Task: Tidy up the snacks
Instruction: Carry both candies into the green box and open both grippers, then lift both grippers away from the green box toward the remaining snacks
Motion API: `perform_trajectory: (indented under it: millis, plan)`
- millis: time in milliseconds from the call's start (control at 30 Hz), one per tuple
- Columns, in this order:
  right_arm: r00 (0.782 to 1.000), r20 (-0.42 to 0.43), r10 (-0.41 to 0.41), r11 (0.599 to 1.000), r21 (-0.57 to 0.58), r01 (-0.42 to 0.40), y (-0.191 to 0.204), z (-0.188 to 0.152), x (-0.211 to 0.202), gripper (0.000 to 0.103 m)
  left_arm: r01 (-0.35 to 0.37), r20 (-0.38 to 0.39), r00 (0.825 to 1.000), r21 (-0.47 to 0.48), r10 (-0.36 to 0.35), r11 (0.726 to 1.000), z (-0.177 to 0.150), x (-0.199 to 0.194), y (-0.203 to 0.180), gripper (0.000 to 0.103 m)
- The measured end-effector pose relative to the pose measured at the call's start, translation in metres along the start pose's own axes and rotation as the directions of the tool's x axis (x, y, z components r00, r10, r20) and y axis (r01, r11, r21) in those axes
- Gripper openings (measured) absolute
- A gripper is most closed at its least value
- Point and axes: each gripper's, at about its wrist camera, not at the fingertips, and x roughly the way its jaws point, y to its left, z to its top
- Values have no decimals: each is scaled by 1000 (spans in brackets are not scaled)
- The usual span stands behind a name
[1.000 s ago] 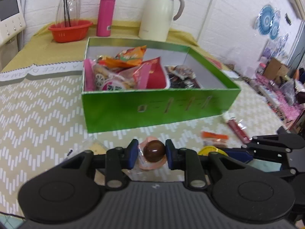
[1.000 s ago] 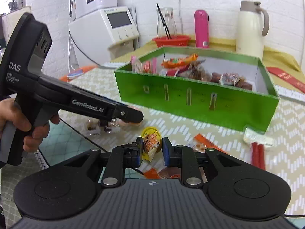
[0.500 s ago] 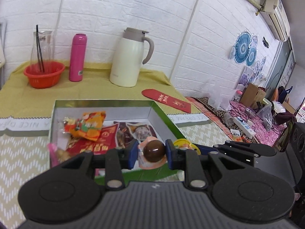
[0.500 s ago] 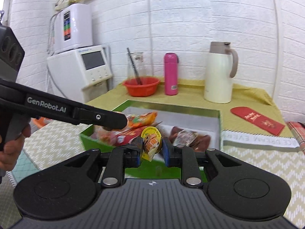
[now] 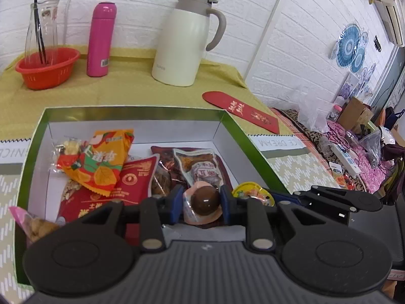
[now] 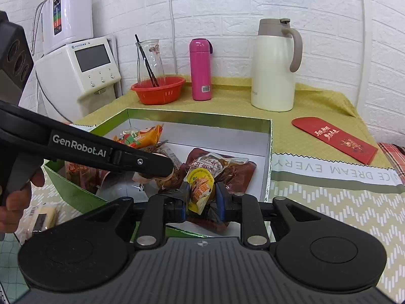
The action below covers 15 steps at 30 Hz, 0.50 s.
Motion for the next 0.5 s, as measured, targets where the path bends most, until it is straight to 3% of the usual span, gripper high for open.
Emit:
perform_trajectory:
  millis: [133, 167, 200, 233, 300, 500]
  plan:
    - [1000, -5, 6, 999, -36, -6, 2, -1, 8, 41, 18, -1, 1000, 0, -18, 1000, 1, 6, 1, 29]
    - [1000, -1, 11, 999, -47, -11, 2, -2, 9, 43, 19, 13, 1000, -4, -19, 1000, 1, 6, 1, 48]
    - [1000, 12, 21, 998, -59, -20, 3, -3, 8, 54, 18, 31, 999, -7, -18, 1000, 1, 4, 1, 62]
    - [999, 22, 25, 997, -67, -24, 3, -4, 7, 74, 17, 62, 998, -7, -16, 1000, 0, 1, 1, 67]
    - [999, 52, 0, 998, -65, 3, 3, -4, 3, 103, -3, 73, 997, 11, 2, 1000, 2, -1, -2, 70]
    - [996, 87, -26, 997, -72, 32, 3, -4, -5, 103, -72, 88, 994, 24, 69, 997, 3, -11, -11, 76]
